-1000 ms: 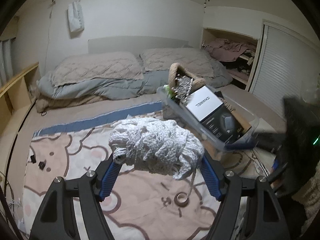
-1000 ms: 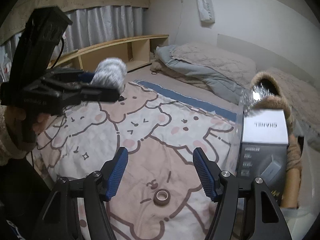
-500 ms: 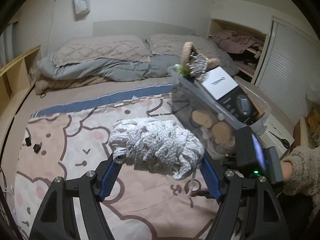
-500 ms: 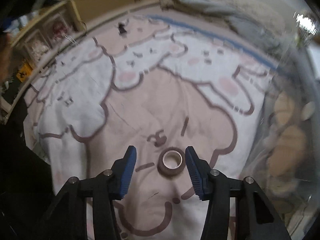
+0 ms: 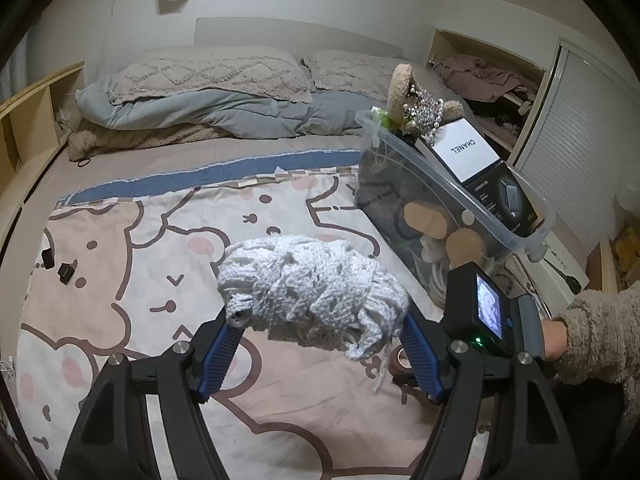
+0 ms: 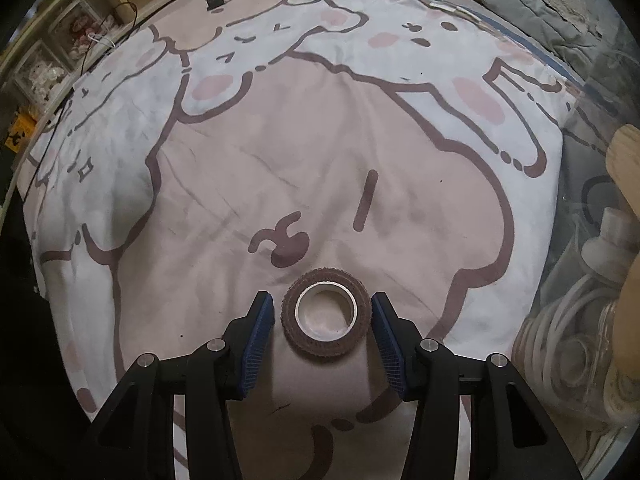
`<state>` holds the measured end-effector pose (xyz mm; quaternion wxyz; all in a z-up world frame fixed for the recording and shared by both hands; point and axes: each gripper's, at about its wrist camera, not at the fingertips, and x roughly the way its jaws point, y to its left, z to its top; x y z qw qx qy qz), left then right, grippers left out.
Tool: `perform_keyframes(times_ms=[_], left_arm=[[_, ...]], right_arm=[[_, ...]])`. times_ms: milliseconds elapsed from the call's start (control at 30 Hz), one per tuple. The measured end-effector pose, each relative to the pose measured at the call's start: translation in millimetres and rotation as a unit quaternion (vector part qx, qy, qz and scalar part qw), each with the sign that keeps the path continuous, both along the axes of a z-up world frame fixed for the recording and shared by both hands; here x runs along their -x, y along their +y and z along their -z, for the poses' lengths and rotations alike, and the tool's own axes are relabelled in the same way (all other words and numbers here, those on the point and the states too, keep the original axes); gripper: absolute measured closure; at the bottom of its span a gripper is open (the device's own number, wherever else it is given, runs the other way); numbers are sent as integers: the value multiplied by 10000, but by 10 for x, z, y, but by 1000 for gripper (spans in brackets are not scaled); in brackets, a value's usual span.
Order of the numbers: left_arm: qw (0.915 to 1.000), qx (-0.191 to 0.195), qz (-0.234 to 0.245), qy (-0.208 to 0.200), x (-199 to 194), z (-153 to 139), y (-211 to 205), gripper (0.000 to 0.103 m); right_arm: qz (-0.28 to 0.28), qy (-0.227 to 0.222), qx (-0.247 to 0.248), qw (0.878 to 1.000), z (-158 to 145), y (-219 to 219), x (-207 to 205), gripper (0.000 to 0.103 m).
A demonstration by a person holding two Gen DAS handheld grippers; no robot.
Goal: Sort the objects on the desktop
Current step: 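Carry the tape roll and the knitted bundle toward the clear plastic box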
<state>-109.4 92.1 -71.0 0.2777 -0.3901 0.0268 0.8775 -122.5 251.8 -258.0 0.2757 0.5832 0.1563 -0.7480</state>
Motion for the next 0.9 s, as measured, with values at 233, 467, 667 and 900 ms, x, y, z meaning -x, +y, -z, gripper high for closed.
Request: perform_keyframes(times_ms=[233,467,667,900], left_arm=[[10000,80,34,-25,6,45,5,28],[9999,135,-22,-1,7,29,7,28],[9998,139,-109,52,-17,-29,-7,28],[9996,97,-185,201,-114,-179,-29,28]], right_arm=[[1,-50,-117,9999,44,36,11,58],[-39,173,-88,9998,-112,21,-33,58],[-84,566,81,9983,-439,-17,-103,58],[-112,1148,262,9930,-859,-164,-213,58]])
